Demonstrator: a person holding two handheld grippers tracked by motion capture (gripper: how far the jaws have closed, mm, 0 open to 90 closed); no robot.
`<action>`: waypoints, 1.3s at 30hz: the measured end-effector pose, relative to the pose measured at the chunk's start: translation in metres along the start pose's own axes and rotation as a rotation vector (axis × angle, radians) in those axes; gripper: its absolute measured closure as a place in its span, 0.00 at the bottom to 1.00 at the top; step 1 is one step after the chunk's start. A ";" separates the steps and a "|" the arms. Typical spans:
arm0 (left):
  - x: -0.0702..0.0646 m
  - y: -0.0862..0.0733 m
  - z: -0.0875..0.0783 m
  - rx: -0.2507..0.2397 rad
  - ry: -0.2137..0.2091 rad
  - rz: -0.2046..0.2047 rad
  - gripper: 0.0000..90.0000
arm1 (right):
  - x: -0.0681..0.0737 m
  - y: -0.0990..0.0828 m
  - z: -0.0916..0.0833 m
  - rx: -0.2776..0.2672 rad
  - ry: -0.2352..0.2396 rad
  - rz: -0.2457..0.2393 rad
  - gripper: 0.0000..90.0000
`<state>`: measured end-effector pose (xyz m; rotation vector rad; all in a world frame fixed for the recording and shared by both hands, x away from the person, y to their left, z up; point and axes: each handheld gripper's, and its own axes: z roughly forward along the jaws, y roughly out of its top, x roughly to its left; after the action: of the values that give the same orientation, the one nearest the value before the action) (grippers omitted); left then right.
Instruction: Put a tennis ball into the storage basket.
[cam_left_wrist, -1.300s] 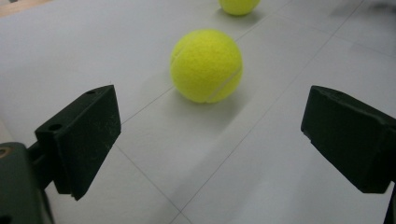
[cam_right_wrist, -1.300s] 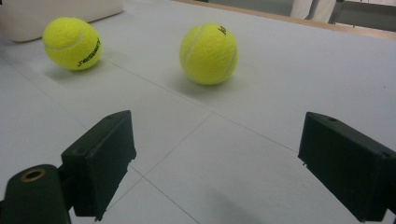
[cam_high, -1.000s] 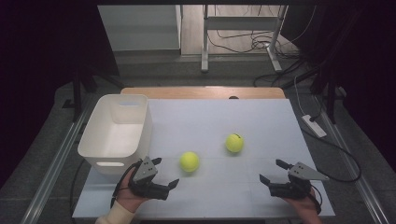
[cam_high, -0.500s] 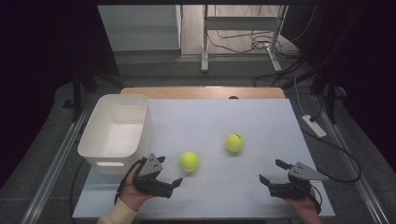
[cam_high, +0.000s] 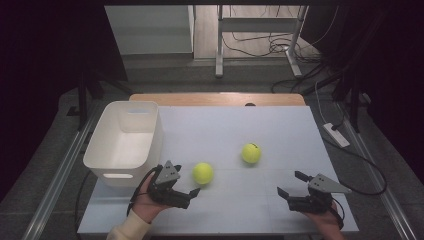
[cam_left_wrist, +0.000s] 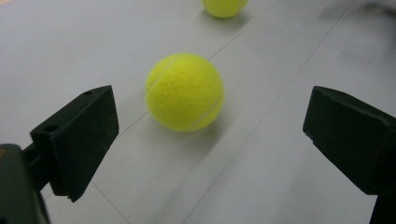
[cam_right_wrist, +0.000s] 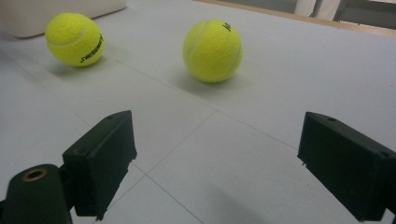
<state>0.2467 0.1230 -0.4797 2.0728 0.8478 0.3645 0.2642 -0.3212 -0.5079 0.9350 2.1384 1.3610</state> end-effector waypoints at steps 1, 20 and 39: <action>0.000 0.001 0.001 0.001 0.000 0.002 0.05 | 0.000 0.000 0.000 0.001 0.000 0.000 0.12; 0.000 0.018 0.024 0.060 -0.028 0.000 0.04 | 0.000 0.000 0.000 0.003 -0.001 -0.003 0.12; 0.005 0.032 0.047 0.124 -0.036 -0.018 0.03 | 0.001 0.000 0.001 0.008 0.000 -0.005 0.12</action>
<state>0.2889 0.0848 -0.4820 2.1774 0.8866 0.2702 0.2643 -0.3202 -0.5085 0.9324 2.1464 1.3514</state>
